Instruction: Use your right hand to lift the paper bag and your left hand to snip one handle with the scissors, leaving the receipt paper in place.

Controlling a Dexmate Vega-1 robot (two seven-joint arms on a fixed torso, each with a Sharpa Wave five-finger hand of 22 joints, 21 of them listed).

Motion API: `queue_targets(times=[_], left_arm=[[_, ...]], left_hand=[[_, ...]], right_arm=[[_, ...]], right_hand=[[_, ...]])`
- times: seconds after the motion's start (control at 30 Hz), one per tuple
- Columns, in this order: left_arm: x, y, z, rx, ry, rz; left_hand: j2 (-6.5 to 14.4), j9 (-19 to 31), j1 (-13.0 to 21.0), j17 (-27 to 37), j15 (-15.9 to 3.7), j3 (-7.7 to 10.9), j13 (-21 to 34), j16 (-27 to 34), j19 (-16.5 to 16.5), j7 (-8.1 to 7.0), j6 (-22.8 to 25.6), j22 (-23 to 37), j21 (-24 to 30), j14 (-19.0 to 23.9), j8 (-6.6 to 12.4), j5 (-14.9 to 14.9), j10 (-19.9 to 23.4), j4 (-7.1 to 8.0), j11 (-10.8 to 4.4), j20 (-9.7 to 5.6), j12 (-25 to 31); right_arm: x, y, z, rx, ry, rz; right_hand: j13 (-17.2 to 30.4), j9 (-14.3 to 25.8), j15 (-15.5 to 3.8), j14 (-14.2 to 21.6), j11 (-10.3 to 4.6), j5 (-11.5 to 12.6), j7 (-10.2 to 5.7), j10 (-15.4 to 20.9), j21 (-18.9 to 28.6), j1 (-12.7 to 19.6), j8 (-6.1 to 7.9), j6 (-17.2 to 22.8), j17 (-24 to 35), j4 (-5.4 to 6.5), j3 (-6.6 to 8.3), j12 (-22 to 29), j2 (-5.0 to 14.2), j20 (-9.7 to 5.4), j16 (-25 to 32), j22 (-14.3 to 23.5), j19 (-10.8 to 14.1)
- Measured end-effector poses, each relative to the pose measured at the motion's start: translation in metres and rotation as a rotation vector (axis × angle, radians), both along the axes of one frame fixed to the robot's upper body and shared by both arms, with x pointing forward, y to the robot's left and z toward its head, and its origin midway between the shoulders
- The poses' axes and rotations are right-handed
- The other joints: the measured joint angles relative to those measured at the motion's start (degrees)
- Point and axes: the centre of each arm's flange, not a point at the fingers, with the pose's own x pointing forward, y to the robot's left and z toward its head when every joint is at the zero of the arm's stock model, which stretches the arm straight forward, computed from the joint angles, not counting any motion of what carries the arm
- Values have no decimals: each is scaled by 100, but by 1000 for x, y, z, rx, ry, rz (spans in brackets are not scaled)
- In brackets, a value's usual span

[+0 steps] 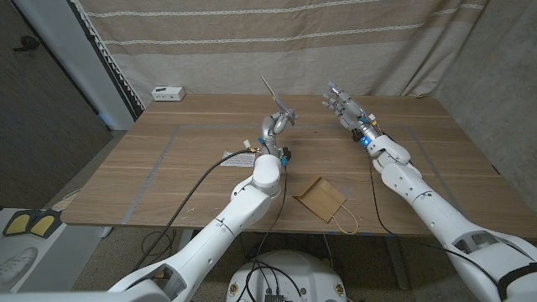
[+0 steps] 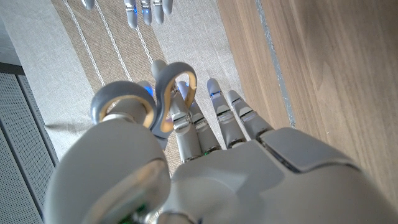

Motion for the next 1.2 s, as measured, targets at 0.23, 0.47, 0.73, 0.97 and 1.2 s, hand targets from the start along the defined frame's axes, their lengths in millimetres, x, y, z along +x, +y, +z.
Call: queue_targets(times=[0.23, 0.47, 0.73, 0.97, 1.2], left_arm=[[4, -1, 4, 3, -7, -21], [6, -1, 6, 1, -17, -28], [4, 2, 6, -13, -31, -42], [3, 9, 6, -31, -39, -58], [5, 18, 6, -45, -40, -66]], left_hand=[[37, 271, -128, 50, -22, 35, 142, -29, 0, 58, -102, -9, 0, 125, 249, 35, 198, -35, 198, 0, 197], [114, 502, -236, 80, -48, 90, 289, -73, 0, 201, -245, 1, 0, 197, 412, 35, 355, -90, 353, 0, 368], [172, 581, -385, 133, -50, 120, 595, -73, 0, 285, -329, 2, 0, 337, 540, 35, 553, -120, 554, 0, 751], [175, 532, -491, 246, -78, 170, 989, -73, 0, 287, -329, 13, 36, 580, 567, 0, 551, -170, 556, 0, 1103], [213, 398, -526, 518, -175, 224, 1729, -11, 98, 286, -328, 71, 141, 975, 611, 0, 548, -224, 559, -32, 1304]], right_arm=[[1, -5, 1, -7, 6, -9], [0, -6, 3, -11, 10, -15], [-4, -6, 4, -18, 12, -21], [-6, 1, 4, -22, 16, -25], [-7, 8, 3, -20, 20, -31]], right_hand=[[-27, 0, 0, 0, 31, 43, -11, -32, 0, 0, 0, -11, -26, 0, 0, 0, 0, 0, 0, 0, 0], [-26, 1, -21, -20, -1, 43, -11, -64, -39, 37, 0, -11, -46, -23, -24, 0, 40, 0, 0, -1, 0], [-26, -27, -10, -31, 0, 43, 11, -62, -60, 8, -45, -32, -60, -40, -7, 26, 68, 0, 0, -1, 0], [-54, -27, -10, -30, 0, 43, 11, -62, -82, 8, -45, -32, -79, -40, -7, 26, 68, 0, 0, -1, 0], [-54, -27, -10, -30, 0, 87, 11, -62, -105, 8, -45, -32, -106, -58, -26, 55, 68, 0, 38, -1, 0]])
